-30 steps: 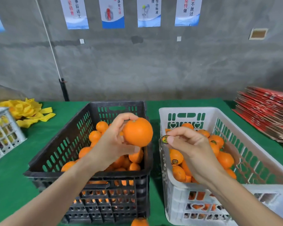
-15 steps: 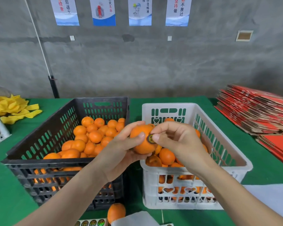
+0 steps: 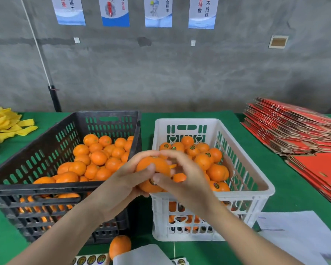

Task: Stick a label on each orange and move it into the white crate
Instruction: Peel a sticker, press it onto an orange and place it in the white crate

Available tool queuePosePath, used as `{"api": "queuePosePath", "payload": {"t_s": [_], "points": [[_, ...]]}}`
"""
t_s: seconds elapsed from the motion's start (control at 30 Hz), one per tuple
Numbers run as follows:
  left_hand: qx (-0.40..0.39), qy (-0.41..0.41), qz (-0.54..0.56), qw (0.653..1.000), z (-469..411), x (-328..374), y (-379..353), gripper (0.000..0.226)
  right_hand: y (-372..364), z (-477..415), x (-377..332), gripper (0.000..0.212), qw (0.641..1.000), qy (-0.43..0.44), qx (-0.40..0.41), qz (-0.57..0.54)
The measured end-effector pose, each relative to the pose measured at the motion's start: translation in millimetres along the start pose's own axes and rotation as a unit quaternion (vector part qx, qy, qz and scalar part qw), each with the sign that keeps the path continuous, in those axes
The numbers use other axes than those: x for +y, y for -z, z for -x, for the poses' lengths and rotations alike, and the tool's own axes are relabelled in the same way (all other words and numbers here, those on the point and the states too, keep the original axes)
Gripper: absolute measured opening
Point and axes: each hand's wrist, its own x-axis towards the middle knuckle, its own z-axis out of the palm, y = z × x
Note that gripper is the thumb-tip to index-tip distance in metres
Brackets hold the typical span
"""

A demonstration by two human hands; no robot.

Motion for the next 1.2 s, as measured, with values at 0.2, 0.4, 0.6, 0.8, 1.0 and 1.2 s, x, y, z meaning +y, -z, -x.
{"api": "queuePosePath", "payload": {"t_s": [0.2, 0.4, 0.6, 0.8, 1.0, 1.2], "points": [[0.049, 0.018, -0.023, 0.998, -16, -11, 2, 0.037, -12, -3, 12, 0.044, 0.999, 0.017, -0.029, 0.006], [0.062, 0.032, -0.028, 0.997, -24, 2, -7, 0.027, -3, -27, 25, 0.052, 0.998, 0.004, -0.056, 0.006], [0.193, 0.032, -0.09, 0.977, -57, 26, 39, 0.029, 55, -126, 96, 0.055, 0.979, -0.08, 0.111, 0.151], [0.27, 0.067, -0.052, 0.959, -62, 12, 89, 0.03, 104, -178, 195, 0.062, 0.911, -0.247, 0.169, 0.284], [0.278, 0.065, -0.059, 0.956, -62, 8, 110, 0.03, 111, -181, 235, 0.06, 0.854, -0.333, 0.009, 0.4], [0.323, 0.083, -0.13, 0.934, -68, 16, 142, 0.025, 75, -195, 194, 0.047, 0.904, -0.161, 0.122, 0.375]]}}
